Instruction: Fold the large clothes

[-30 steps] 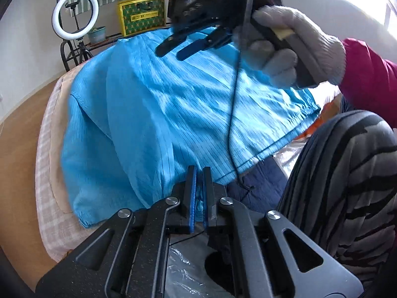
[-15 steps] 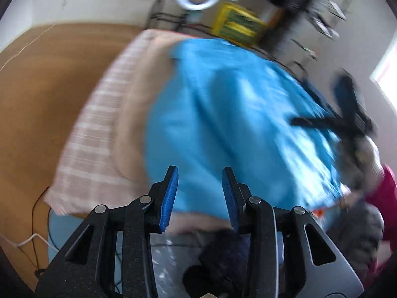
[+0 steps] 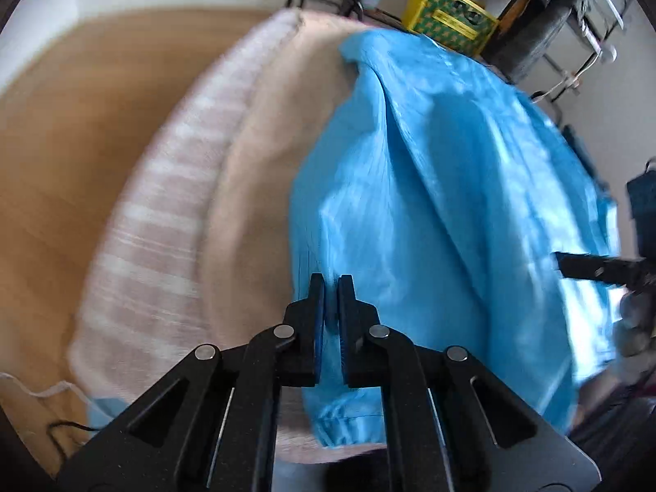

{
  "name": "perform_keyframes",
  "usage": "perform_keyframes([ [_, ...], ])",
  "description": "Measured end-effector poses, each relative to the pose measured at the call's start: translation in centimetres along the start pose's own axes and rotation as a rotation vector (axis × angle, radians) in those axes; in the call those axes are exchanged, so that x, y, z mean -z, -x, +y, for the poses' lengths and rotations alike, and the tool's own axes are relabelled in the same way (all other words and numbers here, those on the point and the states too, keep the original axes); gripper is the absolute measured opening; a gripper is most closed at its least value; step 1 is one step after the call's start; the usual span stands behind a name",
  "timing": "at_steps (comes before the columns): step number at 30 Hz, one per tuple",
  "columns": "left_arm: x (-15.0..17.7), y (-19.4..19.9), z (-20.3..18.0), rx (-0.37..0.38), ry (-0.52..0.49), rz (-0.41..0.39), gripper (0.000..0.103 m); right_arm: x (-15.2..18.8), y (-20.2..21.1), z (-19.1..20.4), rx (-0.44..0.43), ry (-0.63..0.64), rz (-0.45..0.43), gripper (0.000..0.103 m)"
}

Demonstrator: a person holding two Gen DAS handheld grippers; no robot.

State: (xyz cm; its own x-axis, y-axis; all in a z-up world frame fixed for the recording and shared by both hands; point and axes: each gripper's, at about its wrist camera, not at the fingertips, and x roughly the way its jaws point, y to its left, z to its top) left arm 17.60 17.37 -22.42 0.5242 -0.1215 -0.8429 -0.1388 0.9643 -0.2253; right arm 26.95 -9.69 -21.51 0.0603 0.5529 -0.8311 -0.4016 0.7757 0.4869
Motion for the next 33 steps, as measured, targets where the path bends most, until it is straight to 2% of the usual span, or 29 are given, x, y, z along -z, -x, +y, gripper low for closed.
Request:
perform_keyframes([
  [2, 0.5, 1.2, -0.7, -0.117, -0.042, -0.045, 0.022, -0.2, -0.3, -0.4, -0.028, -0.032, 0.006, 0.058],
  [3, 0.8, 1.9, -1.2, -0.147, -0.057, -0.066, 0.033, -0.2, -0.5, -0.4, -0.036, -0.04, 0.008, 0.058],
  [5, 1.2, 3.4, -1.9, -0.104, -0.053, -0.111, 0.033, -0.2, -0.8, -0.4, -0.036, -0.04, 0.012, 0.058],
  [7, 1.0, 3.7, -2.7, -0.008, -0.045, -0.092, 0.033, -0.1, -1.1, -0.3, -0.038, -0.036, 0.016, 0.057],
  [9, 0.6, 3.1, -3.5, 0.098, -0.016, -0.044, 0.032, 0.0, -1.4, 0.1, -0.054, -0.031, 0.024, 0.055],
  [11, 0.1, 1.4, -4.4, 0.211, 0.031, 0.036, 0.03, 0.1, -1.5, 0.5, -0.071, -0.02, 0.032, 0.039],
  [12, -0.5, 0.4, -4.7, 0.239, 0.045, 0.068, 0.03, 0.2, -1.5, 0.7, -0.078, -0.017, 0.034, 0.037],
  [14, -0.9, -1.3, -5.7, 0.234, 0.068, 0.109, 0.03, 0.4, -1.1, 1.0, -0.094, -0.004, 0.031, 0.024],
  [15, -1.2, -1.9, -5.8, 0.238, 0.078, 0.12, 0.03, 0.4, -1.0, 1.0, -0.098, -0.001, 0.031, 0.021],
  [18, -1.7, -3.7, -5.9, 0.306, 0.153, 0.149, 0.03, 0.6, -0.5, 0.4, -0.117, -0.017, 0.022, 0.009],
  [20, -1.7, -4.3, -5.9, 0.34, 0.186, 0.148, 0.01, 0.7, -0.4, 0.0, -0.119, -0.026, 0.018, 0.006],
  [22, -1.9, -4.6, -6.3, 0.343, 0.189, 0.146, 0.006, 0.7, -0.2, -0.3, -0.128, -0.029, 0.01, 0.007],
  [24, -2.1, -4.7, -6.5, 0.352, 0.185, 0.139, 0.004, 0.7, 0.1, -0.6, -0.136, -0.044, -0.005, 0.021],
  [25, -2.5, -5.0, -6.5, 0.354, 0.183, 0.136, 0.003, 0.7, 0.2, -0.8, -0.126, -0.067, -0.004, 0.051],
  [26, -2.8, -5.1, -6.4, 0.352, 0.179, 0.131, 0.003, 0.8, 0.3, -1.0, -0.118, -0.086, -0.011, 0.073],
  [27, -2.9, -5.1, -6.4, 0.347, 0.176, 0.127, 0.002, 0.6, 0.2, -1.1, -0.119, -0.093, -0.019, 0.075],
  [30, -3.1, -5.2, -6.5, 0.342, 0.18, 0.116, 0.001, 0.3, -1.2, -0.8, -0.16, -0.094, 0.01, 0.053],
  [32, -3.2, -4.7, -6.4, 0.333, 0.175, 0.102, 0.0, 0.3, -2.2, -0.5, -0.213, -0.106, 0.033, 0.024],
  [33, -3.3, -4.2, -6.3, 0.328, 0.17, 0.09, 0.0, 0.2, -2.6, -0.3, -0.228, -0.106, 0.038, 0.018],
])
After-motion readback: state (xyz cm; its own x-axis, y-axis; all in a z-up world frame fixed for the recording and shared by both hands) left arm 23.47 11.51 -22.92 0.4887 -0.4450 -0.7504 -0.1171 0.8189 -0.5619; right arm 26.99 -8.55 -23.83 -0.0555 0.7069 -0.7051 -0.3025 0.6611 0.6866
